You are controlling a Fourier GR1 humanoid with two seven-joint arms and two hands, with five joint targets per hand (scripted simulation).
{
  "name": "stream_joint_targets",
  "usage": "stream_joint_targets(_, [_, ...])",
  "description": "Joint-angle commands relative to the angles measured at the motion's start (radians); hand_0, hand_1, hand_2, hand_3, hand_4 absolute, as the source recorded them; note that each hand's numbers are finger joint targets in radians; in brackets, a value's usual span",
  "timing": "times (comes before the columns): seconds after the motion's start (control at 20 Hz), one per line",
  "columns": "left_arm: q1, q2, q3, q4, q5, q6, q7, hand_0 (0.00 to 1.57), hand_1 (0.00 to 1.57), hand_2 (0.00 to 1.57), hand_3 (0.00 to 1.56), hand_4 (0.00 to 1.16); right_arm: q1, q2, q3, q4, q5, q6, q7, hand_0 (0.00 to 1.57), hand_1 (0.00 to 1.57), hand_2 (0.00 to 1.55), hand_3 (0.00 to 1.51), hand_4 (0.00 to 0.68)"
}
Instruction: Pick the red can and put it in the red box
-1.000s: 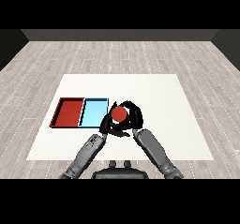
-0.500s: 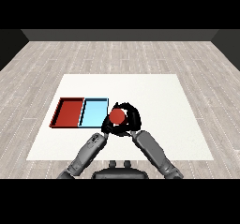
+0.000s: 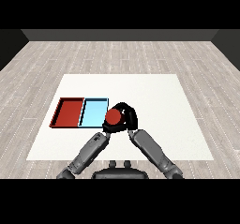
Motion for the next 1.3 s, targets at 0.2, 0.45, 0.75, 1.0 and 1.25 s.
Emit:
stream_joint_targets(0.2, [-0.099,-0.002,0.011,0.15,0.086,0.041,-0.048,1.57,1.57,1.56,1.48,1.12,-0.034,0.002,-0.021,-0.012,0.003,-0.003,0.033,1.49,1.49,1.44,1.39,0.649])
stream_joint_targets(0.45, [-0.061,-0.002,-0.009,0.013,0.015,0.139,-0.002,1.57,1.57,1.56,1.48,1.14,0.019,-0.005,-0.046,-0.048,0.025,0.045,0.049,1.49,1.49,1.44,1.39,0.642])
stream_joint_targets(0.75, [-0.015,-0.002,0.031,0.001,0.022,0.094,-0.145,1.57,1.57,1.57,1.51,1.15,-0.071,0.002,0.005,0.048,-0.001,-0.036,0.085,0.92,0.92,0.93,0.53,0.0])
stream_joint_targets(1.0, [-0.013,-0.002,0.004,0.036,0.07,0.108,-0.208,1.57,1.57,1.57,1.51,1.15,-0.001,0.002,-0.003,0.02,0.066,0.004,0.12,0.0,0.0,0.0,0.0,0.0])
stream_joint_targets(1.25, [0.032,0.068,0.057,-0.07,-0.014,0.092,-0.091,1.57,1.57,1.57,1.5,1.14,-0.009,0.002,-0.04,0.032,0.033,0.032,0.134,0.0,0.0,0.0,0.0,0.0])
